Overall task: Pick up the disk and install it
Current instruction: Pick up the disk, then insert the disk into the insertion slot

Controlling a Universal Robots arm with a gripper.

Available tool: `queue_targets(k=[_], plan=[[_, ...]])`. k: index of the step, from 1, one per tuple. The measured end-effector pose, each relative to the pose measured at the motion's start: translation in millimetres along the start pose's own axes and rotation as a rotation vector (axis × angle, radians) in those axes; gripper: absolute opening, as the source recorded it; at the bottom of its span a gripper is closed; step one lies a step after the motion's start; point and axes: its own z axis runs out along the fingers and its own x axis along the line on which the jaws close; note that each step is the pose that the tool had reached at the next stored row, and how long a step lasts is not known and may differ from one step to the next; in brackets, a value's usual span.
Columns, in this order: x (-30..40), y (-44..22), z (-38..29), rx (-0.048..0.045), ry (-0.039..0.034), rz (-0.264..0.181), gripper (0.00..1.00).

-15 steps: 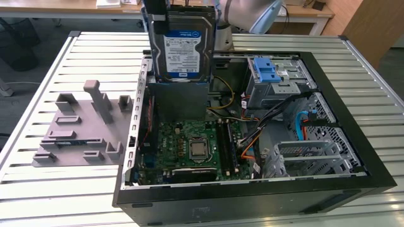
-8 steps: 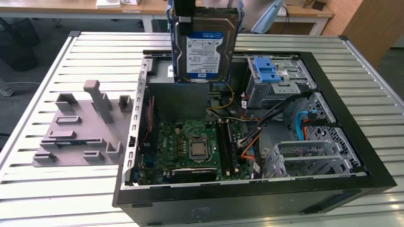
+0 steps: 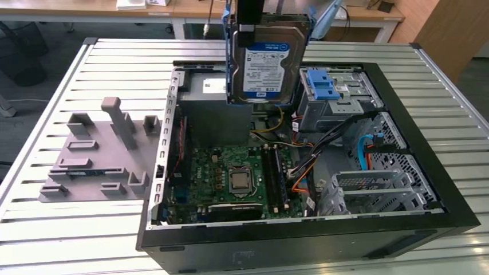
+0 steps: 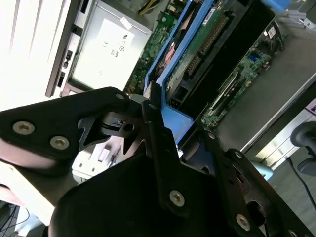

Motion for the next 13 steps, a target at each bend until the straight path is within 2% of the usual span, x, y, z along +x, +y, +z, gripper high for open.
queue_targets(k=[4, 13], plan=[[8.5, -1.5, 1.2, 0.0001, -0.0001, 0.0, 0.36], [9.8, -1.6, 1.1, 0.0, 0.0, 0.0, 0.36]])
